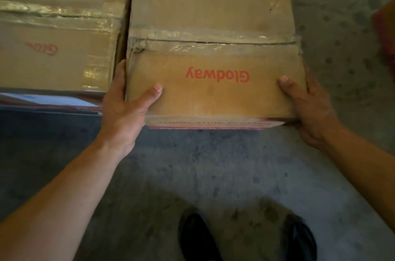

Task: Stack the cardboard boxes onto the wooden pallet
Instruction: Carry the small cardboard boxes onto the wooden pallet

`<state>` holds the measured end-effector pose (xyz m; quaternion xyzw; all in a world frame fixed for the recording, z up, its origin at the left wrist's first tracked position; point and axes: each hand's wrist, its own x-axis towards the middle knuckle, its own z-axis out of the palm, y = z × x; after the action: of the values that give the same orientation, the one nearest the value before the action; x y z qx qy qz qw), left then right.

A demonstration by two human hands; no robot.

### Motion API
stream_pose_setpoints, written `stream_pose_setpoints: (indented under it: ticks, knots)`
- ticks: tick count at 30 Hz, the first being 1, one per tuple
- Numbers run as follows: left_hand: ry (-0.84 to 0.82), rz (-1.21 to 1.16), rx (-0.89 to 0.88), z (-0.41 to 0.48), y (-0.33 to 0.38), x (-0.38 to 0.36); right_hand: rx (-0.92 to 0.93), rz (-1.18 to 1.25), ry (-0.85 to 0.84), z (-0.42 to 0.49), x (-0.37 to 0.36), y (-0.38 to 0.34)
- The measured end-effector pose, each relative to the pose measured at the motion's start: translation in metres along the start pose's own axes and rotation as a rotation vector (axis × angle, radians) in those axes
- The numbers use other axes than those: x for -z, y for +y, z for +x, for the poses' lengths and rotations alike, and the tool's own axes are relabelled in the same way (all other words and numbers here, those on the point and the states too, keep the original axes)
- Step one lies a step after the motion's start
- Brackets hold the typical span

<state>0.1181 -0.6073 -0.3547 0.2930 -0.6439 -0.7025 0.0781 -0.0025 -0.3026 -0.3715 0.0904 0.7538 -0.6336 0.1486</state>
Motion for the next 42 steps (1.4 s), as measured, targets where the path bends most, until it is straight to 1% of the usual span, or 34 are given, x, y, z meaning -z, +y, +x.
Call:
stream_pose_setpoints:
  ticks: [3, 5, 6, 8, 10, 11, 13, 15, 16, 18, 20, 23, 26, 30, 33, 36, 38, 40, 41, 42]
  knots:
    - [0.017, 0.018, -0.029, 0.01, -0.008, 0.001, 0.021, -0.035, 0.076, 0.004, -0.007, 0.004]
    - [0.089, 0.013, -0.05, 0.011, -0.014, -0.003, 0.039, -0.076, 0.119, 0.007, -0.01, 0.004]
    - [0.163, 0.01, -0.055, 0.009, -0.015, -0.008, 0.043, -0.098, 0.134, 0.009, -0.011, 0.004]
    - [0.392, 0.047, -0.042, 0.003, -0.015, -0.026, 0.051, -0.136, 0.172, 0.009, -0.012, 0.004]
    - [0.626, 0.01, 0.018, -0.002, -0.015, -0.045, 0.063, -0.163, 0.206, 0.008, -0.013, 0.005]
    - [0.72, -0.06, 0.066, -0.003, -0.013, -0.052, 0.062, -0.169, 0.215, 0.007, -0.013, 0.004]
    - [0.835, -0.255, 0.206, 0.0, -0.005, -0.06, 0.048, -0.177, 0.222, 0.008, -0.012, 0.005]
    - [0.879, -0.384, 0.355, 0.007, 0.001, -0.06, 0.039, -0.194, 0.227, 0.011, -0.013, 0.004]
    - [0.862, -0.423, 0.425, 0.012, 0.004, -0.058, 0.038, -0.203, 0.226, 0.012, -0.015, 0.004]
    - [0.776, -0.487, 0.487, 0.023, 0.007, -0.054, 0.042, -0.221, 0.238, 0.017, -0.02, 0.002]
    - [0.699, -0.46, 0.512, 0.032, 0.014, -0.051, 0.039, -0.231, 0.259, 0.021, -0.026, 0.0]
    - [0.637, -0.361, 0.547, 0.036, 0.019, -0.047, 0.017, -0.2, 0.273, 0.025, -0.03, -0.001]
    - [0.606, -0.31, 0.575, 0.034, 0.018, -0.044, 0.001, -0.172, 0.223, 0.025, -0.03, -0.002]
    - [0.577, -0.252, 0.562, 0.031, 0.02, -0.046, 0.023, -0.16, 0.144, 0.02, -0.026, -0.009]
    - [0.597, -0.207, 0.542, 0.027, 0.022, -0.053, 0.033, -0.203, 0.09, 0.019, -0.023, -0.014]
    - [0.592, -0.184, 0.561, 0.014, 0.023, -0.072, 0.029, -0.315, 0.066, 0.019, -0.015, -0.015]
    - [0.516, -0.134, 0.592, -0.01, 0.018, -0.098, -0.007, -0.376, 0.094, 0.015, -0.005, -0.014]
    - [0.396, 0.003, 0.604, -0.048, 0.01, -0.132, -0.034, -0.373, 0.144, 0.005, 0.016, -0.01]
    - [0.31, 0.106, 0.566, -0.068, 0.007, -0.15, -0.038, -0.386, 0.164, -0.003, 0.031, -0.006]
    - [0.226, 0.207, 0.49, -0.085, 0.006, -0.168, -0.044, -0.417, 0.178, -0.01, 0.049, -0.003]
